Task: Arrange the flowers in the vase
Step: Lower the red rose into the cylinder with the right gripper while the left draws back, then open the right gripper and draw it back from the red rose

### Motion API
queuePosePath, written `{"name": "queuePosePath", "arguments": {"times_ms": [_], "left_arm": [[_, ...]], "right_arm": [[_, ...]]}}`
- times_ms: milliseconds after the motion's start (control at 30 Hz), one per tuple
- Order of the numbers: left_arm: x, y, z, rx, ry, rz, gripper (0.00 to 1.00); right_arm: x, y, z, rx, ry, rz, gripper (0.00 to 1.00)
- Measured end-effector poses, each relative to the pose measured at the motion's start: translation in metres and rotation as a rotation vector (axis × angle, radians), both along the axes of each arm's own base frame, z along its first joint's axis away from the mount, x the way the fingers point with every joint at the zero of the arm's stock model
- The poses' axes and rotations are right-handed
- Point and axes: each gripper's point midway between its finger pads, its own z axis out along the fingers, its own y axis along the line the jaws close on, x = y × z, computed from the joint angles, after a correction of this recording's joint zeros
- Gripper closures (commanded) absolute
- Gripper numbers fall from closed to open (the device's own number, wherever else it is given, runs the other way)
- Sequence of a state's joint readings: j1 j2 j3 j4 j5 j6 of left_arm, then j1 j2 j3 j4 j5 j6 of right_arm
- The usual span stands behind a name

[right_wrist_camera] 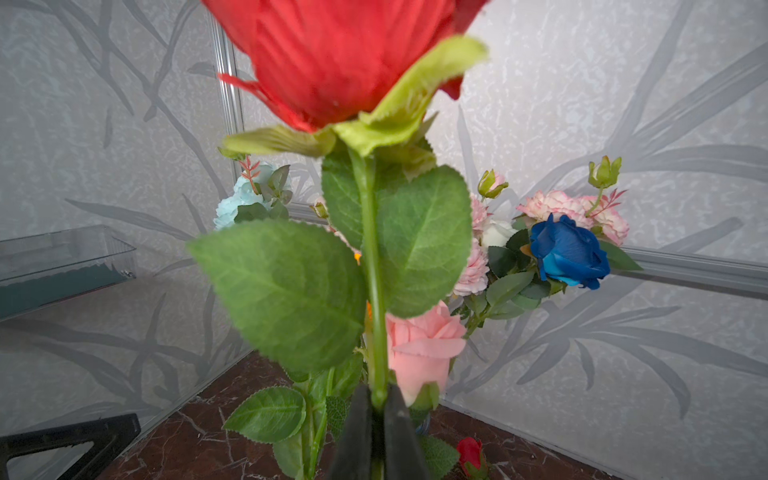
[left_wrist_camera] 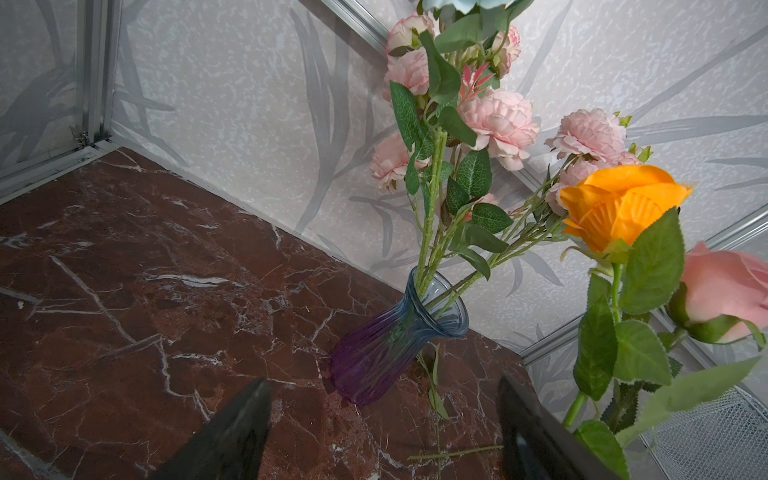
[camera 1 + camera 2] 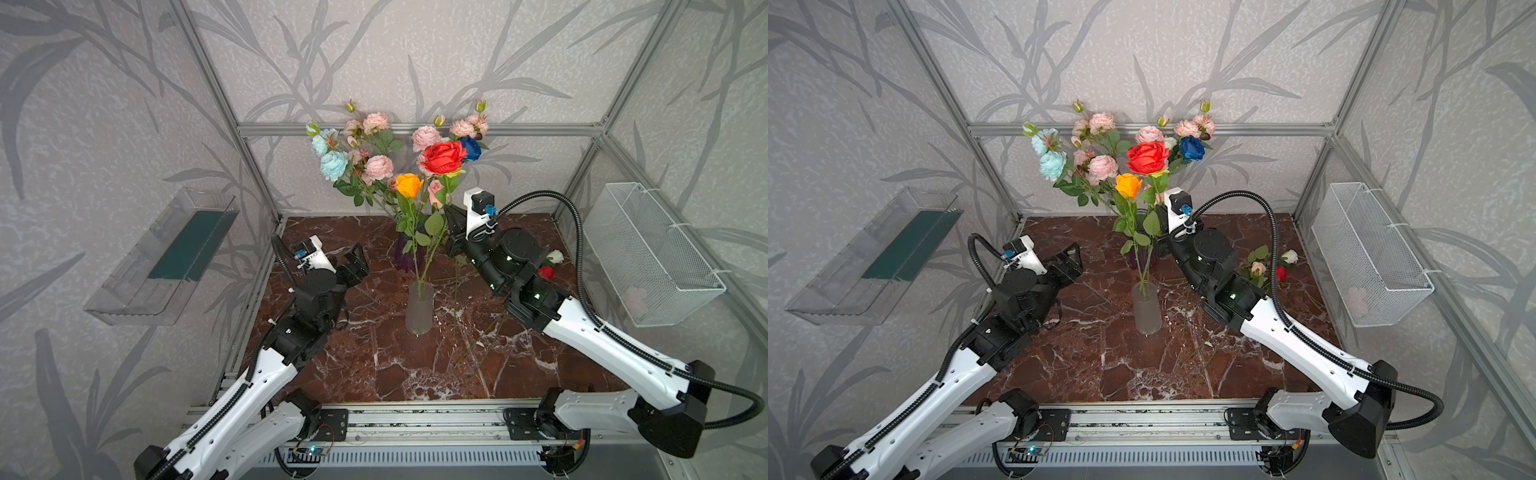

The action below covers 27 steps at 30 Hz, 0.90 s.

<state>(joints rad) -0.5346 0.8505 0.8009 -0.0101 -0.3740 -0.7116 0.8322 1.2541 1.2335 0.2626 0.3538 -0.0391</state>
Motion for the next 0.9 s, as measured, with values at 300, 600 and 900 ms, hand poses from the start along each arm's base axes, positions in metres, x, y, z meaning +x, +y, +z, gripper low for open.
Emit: {"name": "queuePosePath", "arguments": {"times_ms": [300, 600, 900], "left_arm": [[0.000, -0.004, 0.001, -0.009, -0.001, -0.025, 0.15], [0.001, -0.008, -0.002, -0.011, 0.006, -0.039, 0.15], [0.001, -0.013, 0.000, -0.018, 0.001, -0.067, 0.16]], "right_arm": [[-0.007, 0.020, -0.084, -0.082, 0.128, 0.044, 0.89], [-0.020, 0.028, -0.097, -0.057, 0.173, 0.081, 0.71], [-0.037, 0.009, -0.089, -0.030, 0.175, 0.073, 0.69]]}}
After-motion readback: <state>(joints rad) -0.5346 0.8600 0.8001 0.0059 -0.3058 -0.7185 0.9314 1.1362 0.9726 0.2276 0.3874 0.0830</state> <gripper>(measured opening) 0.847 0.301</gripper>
